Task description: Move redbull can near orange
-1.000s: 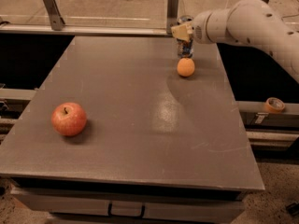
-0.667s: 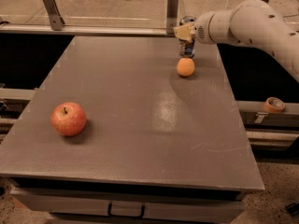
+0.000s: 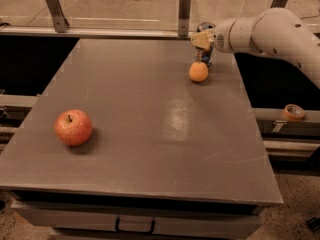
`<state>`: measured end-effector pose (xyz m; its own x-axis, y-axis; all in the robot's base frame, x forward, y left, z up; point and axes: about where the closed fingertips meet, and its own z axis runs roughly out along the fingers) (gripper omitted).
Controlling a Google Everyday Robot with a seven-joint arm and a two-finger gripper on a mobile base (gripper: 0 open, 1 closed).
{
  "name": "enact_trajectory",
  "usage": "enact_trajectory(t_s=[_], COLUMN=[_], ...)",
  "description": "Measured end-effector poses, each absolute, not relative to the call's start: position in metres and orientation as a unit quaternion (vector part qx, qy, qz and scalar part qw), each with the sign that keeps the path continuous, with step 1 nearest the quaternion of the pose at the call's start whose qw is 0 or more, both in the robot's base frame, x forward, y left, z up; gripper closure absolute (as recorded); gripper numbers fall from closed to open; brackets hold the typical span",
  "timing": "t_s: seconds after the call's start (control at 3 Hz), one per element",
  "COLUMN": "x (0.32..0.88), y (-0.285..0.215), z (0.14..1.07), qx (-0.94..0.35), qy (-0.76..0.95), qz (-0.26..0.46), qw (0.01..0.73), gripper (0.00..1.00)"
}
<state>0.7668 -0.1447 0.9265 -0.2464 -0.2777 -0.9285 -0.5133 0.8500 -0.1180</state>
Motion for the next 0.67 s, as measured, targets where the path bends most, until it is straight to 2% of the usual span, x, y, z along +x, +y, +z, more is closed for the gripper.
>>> enact_trajectory(t_s=[0.33,0.67], x=[0.7648,0.7633], y=[-0.1464,-0.1472], z=[0.9219,0.9193], qx=[-0.25,-0.248], qy=[0.782,0.783], qz=[0.109,0.11], qw=[0.56,0.56], gripper=[0.12,0.0])
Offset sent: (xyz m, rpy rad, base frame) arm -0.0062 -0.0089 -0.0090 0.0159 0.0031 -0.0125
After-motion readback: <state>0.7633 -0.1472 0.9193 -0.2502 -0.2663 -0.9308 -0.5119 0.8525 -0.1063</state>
